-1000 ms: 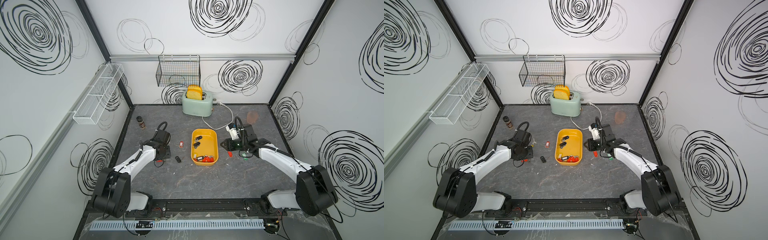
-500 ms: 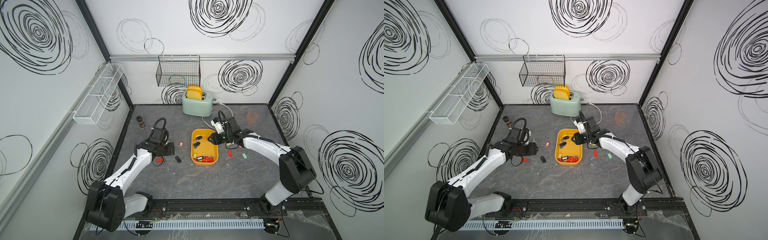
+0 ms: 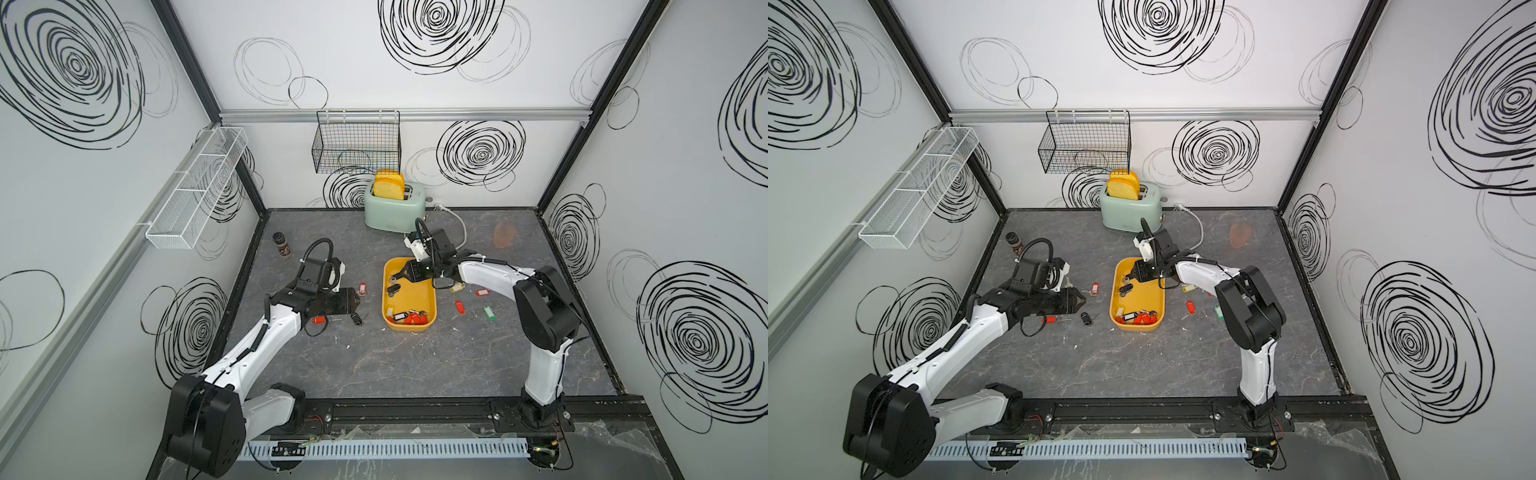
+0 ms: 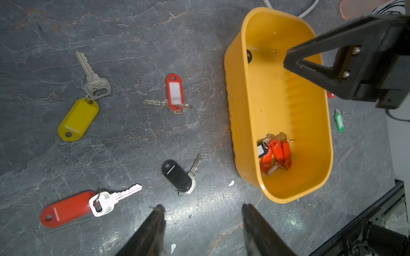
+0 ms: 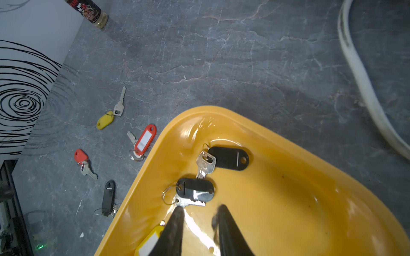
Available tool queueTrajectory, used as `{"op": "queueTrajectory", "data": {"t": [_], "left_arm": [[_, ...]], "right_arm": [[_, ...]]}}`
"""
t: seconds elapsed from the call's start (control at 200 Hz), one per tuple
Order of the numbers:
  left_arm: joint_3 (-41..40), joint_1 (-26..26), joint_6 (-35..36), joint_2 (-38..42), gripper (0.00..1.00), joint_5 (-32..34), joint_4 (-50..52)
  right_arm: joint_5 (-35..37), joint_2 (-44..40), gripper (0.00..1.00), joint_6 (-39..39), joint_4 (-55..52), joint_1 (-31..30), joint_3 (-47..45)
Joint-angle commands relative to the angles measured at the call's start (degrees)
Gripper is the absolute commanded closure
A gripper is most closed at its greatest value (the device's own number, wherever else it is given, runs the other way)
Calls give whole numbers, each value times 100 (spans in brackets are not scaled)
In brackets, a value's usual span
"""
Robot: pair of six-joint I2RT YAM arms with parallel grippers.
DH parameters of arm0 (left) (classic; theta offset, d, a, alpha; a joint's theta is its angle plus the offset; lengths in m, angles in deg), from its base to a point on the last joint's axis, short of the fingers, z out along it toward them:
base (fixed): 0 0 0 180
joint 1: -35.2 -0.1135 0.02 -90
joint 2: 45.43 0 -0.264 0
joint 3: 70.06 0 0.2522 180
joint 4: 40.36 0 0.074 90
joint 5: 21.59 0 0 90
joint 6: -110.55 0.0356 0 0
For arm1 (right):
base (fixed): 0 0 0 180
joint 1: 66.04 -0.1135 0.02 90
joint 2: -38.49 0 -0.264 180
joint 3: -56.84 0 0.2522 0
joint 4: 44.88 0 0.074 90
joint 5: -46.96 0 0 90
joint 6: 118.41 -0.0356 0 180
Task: Take the keys out of the storage box
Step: Pick up the key from the storage box.
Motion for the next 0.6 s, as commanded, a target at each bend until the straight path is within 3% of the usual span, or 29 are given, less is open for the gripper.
{"op": "queueTrajectory", "data": {"t": [0.0, 0.595], "left_arm": [[72, 30, 96, 20, 40, -128, -149], [38, 9, 53, -158, 40, -87, -182]], "right_arm": [[0, 265, 70, 171, 150, -65, 362], [75, 1309, 71, 512, -306, -269, 1390]]}}
